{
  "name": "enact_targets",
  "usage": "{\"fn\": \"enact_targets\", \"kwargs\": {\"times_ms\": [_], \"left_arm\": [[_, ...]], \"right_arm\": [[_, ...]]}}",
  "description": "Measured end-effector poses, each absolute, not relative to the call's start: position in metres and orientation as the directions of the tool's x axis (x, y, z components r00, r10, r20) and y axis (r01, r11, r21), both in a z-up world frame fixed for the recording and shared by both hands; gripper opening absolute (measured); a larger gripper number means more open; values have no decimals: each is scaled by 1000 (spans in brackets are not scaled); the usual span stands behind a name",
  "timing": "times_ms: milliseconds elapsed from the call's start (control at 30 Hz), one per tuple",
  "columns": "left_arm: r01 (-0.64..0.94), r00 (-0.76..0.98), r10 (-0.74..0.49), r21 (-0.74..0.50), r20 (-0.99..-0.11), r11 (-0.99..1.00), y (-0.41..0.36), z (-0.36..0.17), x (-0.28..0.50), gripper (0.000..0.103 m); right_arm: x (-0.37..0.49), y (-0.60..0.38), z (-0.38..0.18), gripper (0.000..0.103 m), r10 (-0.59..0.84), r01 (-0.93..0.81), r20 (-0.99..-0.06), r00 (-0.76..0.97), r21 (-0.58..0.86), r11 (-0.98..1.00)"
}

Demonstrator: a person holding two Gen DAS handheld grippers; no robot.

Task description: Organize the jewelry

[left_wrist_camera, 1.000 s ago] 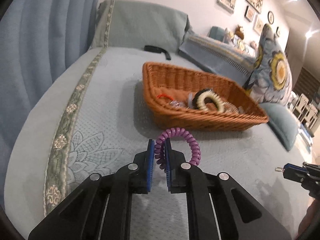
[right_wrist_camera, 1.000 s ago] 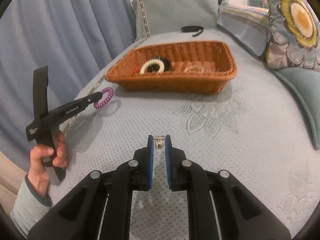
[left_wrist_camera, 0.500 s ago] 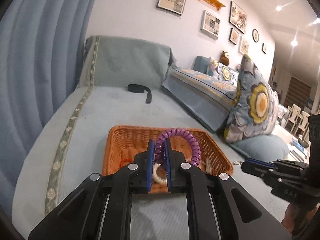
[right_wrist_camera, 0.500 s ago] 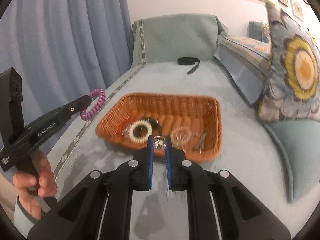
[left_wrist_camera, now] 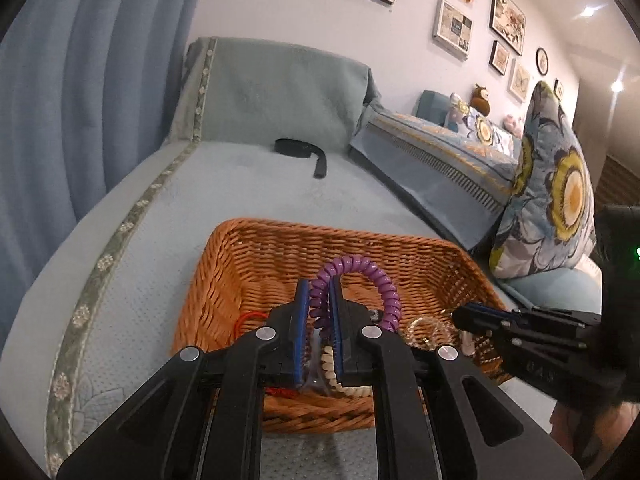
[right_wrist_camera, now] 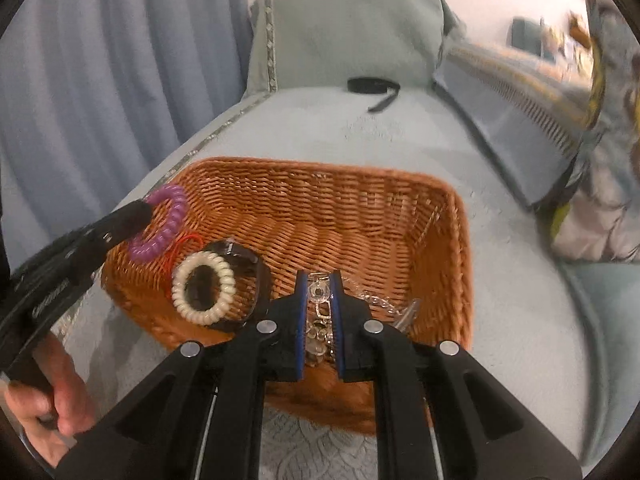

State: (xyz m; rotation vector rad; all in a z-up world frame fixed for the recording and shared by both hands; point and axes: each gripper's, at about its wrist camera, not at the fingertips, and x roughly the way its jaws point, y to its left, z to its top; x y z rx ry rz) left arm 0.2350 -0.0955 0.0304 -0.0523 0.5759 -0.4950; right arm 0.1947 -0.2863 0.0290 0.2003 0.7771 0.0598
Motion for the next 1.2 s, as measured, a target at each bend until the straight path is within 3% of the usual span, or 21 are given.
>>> {"fn": "enact_targets", "kwargs": {"times_ms": [200, 267, 333, 500, 533, 600, 700, 833, 933, 1200], "left_arm": [[439, 701, -475, -204, -531, 875, -95, 23, 241, 13], [443, 706, -487, -216, -514, 870, -91, 26, 237, 33], [432, 730, -473, -202, -493, 879, -87, 31, 232, 43], [436, 754, -478, -201, -451, 877, -82, 44, 218, 44], [438, 765, -478, -195, -432, 877, -81, 48, 211, 47], [443, 780, -478, -183, -404, 878, -81, 56, 199, 53], [441, 808, -463, -147, -365, 885, -86, 70, 177, 56], [447, 819, -458, -116, -346, 887, -88, 82, 135, 60], [413, 845, -415, -82, -337, 907, -81, 74, 99, 71], [331, 880, -291, 45, -375, 943, -67, 40, 38, 75]], "right_arm": [[198, -300, 25, 10, 175, 66, -688, 704, 309, 949], [194, -306, 26, 12, 195, 75, -675, 712, 349, 934], [186, -309, 30, 22, 185, 84, -668, 721, 349, 933], [151, -310, 39, 36, 186, 80, -635, 750, 367, 927], [140, -307, 41, 43, 181, 79, -627, 758, 364, 928], [119, -302, 45, 46, 161, 78, -613, 773, 344, 936], [88, -292, 50, 46, 125, 72, -598, 792, 294, 953], [50, -281, 50, 55, 48, 88, -582, 812, 202, 975], [29, -280, 44, 55, 24, 116, -573, 819, 207, 971], [4, -286, 25, 55, -27, 187, -539, 842, 243, 952]]}}
